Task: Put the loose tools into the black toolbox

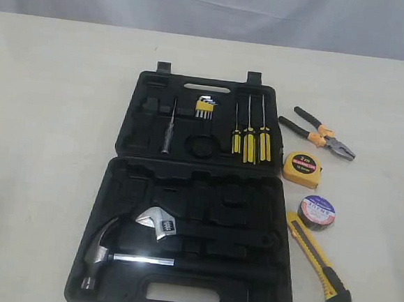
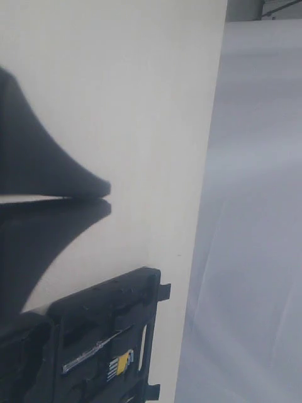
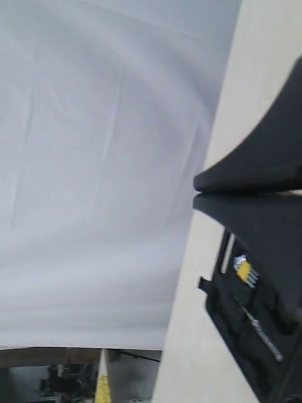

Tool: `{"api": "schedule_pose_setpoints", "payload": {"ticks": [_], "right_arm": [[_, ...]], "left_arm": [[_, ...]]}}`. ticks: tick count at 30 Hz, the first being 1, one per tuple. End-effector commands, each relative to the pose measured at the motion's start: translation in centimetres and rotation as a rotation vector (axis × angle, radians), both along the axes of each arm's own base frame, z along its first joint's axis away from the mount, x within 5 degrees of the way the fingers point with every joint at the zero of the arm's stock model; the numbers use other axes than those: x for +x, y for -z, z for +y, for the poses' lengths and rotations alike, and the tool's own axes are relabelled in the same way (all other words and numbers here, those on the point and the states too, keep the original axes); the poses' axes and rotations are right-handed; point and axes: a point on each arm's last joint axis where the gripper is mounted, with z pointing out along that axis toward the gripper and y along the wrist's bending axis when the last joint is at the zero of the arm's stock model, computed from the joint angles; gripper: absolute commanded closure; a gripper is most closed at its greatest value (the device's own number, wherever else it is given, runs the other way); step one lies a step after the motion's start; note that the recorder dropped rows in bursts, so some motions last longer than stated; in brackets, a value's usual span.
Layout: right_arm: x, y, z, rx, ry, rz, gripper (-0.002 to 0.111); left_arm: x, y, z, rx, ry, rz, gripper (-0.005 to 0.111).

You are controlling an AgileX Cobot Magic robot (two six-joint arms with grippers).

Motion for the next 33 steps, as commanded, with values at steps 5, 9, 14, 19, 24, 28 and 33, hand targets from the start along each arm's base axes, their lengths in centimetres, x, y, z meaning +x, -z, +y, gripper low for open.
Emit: {"api": "schedule_pose_setpoints", "payload": {"ticks": [5,9,14,19,24,28,33], "right_arm": [[-0.4,-1.6,-0.1,0.089,-0.007,-0.18,0.109],[-0.4,-1.7,-0.1,0.212,-0.032,-0.158,0.109],[-0.3,-1.3,-0.1,0.42,-0.065,-0.052,0.109],[-1.0,-4.4,-0.2,0.414,-0.03,0.13,0.109],[-0.2,-8.2,-0.1,0.296,0.01,0.3,0.109],[2.0,-10.7,0.4,0.105,0.047,0.618,0.109],[6.3,-12.1,1.6,-0.061,0.03,0.994,0.109]], "left_arm": [[0.0,-0.1,-0.1,-0.008,0.006,0.003,0.107],[0.0,-0.1,-0.1,-0.008,0.006,0.003,0.107],[0.0,-0.1,-0.1,-0.008,0.006,0.003,0.107],[0.0,-0.1,-0.1,-0.008,0.006,0.003,0.107],[0.0,-0.1,-0.1,-0.008,0.006,0.003,0.107],[0.0,-0.1,-0.1,-0.008,0.006,0.003,0.107],[0.0,-0.1,-0.1,-0.008,0.006,0.003,0.107]]}}
